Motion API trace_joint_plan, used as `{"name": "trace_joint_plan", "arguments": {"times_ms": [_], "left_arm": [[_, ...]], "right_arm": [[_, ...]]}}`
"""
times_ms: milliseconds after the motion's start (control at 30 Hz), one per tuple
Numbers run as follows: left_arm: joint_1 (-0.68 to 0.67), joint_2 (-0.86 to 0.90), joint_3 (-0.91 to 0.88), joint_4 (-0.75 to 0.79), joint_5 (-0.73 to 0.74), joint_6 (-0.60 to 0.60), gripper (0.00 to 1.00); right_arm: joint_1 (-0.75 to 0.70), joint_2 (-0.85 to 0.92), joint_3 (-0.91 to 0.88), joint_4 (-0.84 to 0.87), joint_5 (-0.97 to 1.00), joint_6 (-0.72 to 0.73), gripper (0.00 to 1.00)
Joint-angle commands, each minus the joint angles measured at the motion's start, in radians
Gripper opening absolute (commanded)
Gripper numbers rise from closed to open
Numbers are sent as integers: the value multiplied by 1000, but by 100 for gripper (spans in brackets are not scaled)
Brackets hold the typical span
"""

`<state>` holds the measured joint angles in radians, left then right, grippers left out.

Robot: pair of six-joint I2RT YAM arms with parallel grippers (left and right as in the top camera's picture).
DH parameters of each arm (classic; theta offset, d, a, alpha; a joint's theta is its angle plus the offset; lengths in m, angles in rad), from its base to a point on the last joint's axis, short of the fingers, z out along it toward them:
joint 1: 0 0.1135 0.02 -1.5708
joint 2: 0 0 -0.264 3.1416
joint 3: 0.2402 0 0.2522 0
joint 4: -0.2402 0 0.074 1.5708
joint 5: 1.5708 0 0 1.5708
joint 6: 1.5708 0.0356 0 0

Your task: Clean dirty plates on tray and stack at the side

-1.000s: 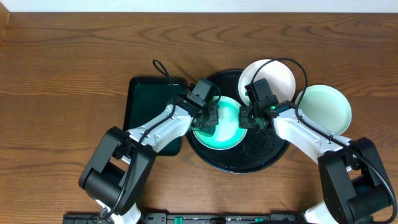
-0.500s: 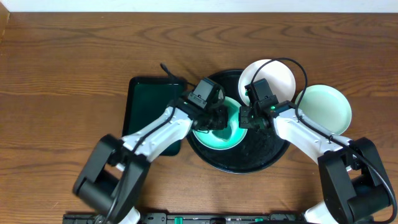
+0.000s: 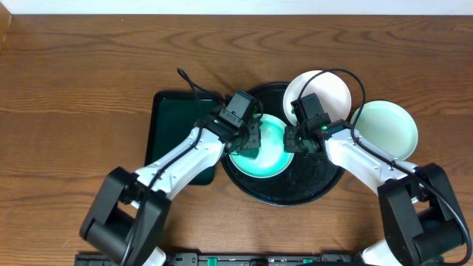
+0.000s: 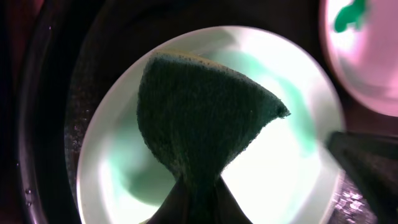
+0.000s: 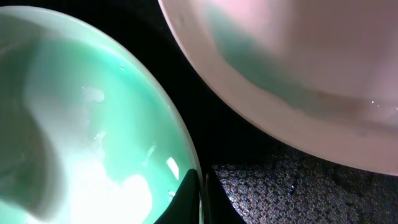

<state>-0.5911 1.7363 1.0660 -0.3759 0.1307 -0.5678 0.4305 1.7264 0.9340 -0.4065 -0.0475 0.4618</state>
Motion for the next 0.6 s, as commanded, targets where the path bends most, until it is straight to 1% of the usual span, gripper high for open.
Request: {"name": "trace_joint_plan", "arguments": {"times_ms": [0,133,267,433,500,567], "left_arm": [[3,69,-17,4,-38,16,7],[-1,135,-17,8,-19,1,8],[-4,153,-17,23,72,1,7],[-4,153,-17,72,249,1,8],[-4,153,-16,112,351,1,8],[-4,151,-11,127,388,1,8]], "right_arm": [[10,17,10,3,-13,-7,1],[10,17,10,3,-13,-7,1],[10,17,10,3,-13,-7,1],[10,17,10,3,-13,-7,1],[10,17,10,3,-13,-7,1],[10,17,10,3,-13,-7,1]]}}
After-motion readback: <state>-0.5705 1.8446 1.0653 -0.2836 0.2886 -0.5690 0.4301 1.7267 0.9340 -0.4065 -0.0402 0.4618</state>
